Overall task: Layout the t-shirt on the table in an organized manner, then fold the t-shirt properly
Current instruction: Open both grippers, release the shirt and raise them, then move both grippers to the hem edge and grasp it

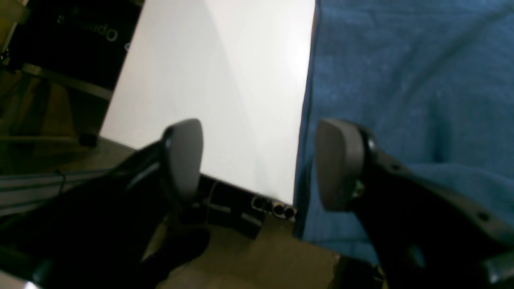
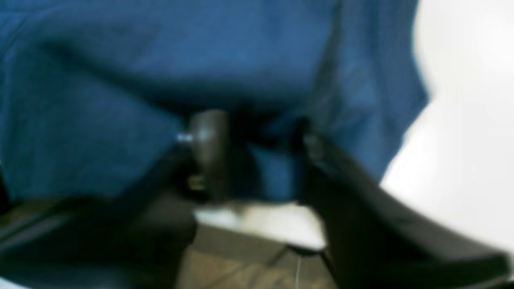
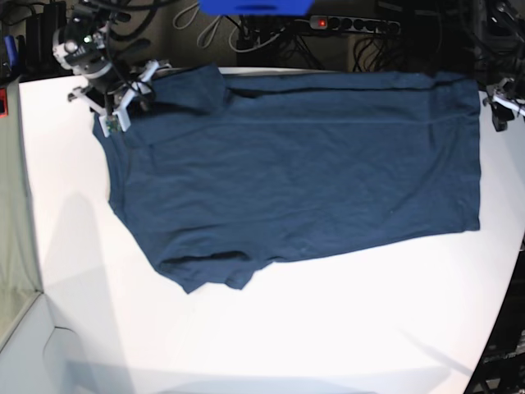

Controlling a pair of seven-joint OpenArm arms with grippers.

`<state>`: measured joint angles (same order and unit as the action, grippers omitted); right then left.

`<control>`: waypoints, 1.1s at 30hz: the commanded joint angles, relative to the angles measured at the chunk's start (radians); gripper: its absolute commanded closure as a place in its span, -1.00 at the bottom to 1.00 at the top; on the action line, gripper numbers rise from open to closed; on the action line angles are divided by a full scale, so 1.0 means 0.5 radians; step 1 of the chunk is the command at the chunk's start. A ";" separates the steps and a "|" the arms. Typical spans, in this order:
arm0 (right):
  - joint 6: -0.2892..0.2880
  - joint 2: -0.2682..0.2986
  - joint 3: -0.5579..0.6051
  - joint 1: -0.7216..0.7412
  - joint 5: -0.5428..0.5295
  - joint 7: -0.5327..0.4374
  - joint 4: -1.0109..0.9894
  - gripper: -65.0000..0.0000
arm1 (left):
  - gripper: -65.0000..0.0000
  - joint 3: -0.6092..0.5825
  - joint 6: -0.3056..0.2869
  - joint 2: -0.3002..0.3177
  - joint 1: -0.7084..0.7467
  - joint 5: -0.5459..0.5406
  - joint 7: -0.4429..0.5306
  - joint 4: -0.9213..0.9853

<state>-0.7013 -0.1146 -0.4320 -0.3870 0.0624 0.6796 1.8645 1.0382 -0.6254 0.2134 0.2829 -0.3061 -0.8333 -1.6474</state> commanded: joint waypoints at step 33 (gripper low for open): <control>0.006 0.163 0.304 0.469 -0.031 0.167 -0.030 -0.10 | -0.32 0.205 -0.003 0.087 -0.092 -0.024 0.042 -0.027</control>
<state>-0.7021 -0.0349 -0.2794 -0.1642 0.0566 0.7853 1.8332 1.1439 -0.6277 0.2352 0.2485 -0.2951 -0.8379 -1.6482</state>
